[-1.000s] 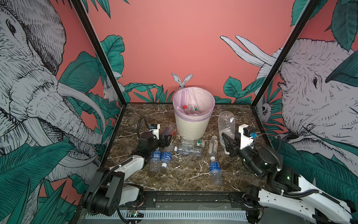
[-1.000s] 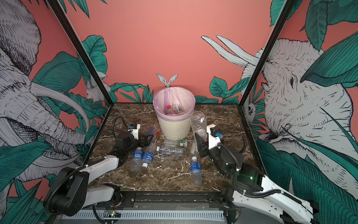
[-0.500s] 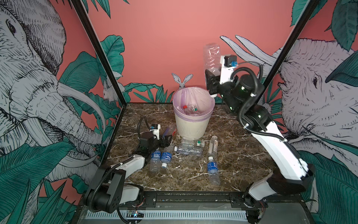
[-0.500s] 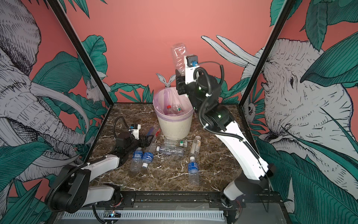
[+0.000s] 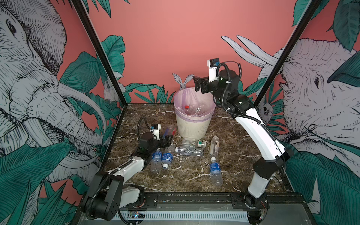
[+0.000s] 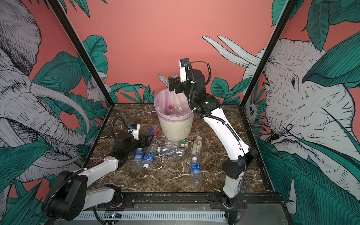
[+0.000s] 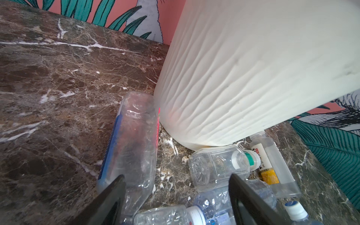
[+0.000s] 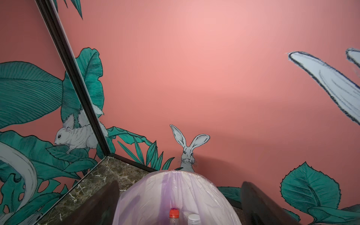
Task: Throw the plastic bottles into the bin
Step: 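Carry the clear bottle with the right gripper up over the bin, then open the right gripper to drop the clear bottle into the bin, then lower the right gripper beside the bin while the left gripper grasps the blue-label bottle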
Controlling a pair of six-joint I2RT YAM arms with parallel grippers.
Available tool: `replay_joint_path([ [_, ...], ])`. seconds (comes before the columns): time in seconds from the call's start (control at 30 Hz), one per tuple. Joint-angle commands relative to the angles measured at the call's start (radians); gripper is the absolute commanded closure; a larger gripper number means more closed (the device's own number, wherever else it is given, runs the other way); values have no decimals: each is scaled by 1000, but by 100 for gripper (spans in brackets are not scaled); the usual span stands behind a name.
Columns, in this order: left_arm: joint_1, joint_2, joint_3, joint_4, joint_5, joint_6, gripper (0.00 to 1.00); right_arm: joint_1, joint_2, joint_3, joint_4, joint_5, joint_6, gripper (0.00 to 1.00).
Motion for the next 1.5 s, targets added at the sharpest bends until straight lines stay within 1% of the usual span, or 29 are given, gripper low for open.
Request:
replay_joint_path([
  [0.0, -1, -37, 8, -18, -17, 8, 16, 1, -117, -95, 82, 15, 16, 1],
  [0.13, -1, -41, 10, -38, -51, 23, 16, 1, -265, -301, 97, 43, 25, 1],
  [0.2, -1, -40, 13, -49, -69, 32, 16, 1, -348, -429, 111, 63, 31, 1],
  [0.4, -5, -40, 26, -85, -120, 72, 16, -6, -553, -748, 103, 111, 62, 1],
  [0.57, -18, -40, 92, -210, -170, 127, 16, -10, -684, -998, 96, 158, 98, 1],
  [0.7, -31, -8, 177, -323, -190, 156, 16, -13, -745, -1154, 87, 186, 139, 1],
  [0.9, -33, 79, 299, -459, -190, 197, 16, -14, -817, -1304, 78, 189, 159, 1],
  [1.17, -53, 188, 400, -538, -200, 228, 16, -16, -869, -1458, 109, 214, 148, 1],
  [1.27, -63, 230, 442, -575, -204, 245, 16, -19, -875, -1512, 151, 222, 137, 1],
  [1.47, -89, 307, 517, -643, -237, 270, 16, -28, -852, -1540, 195, 196, 151, 1],
])
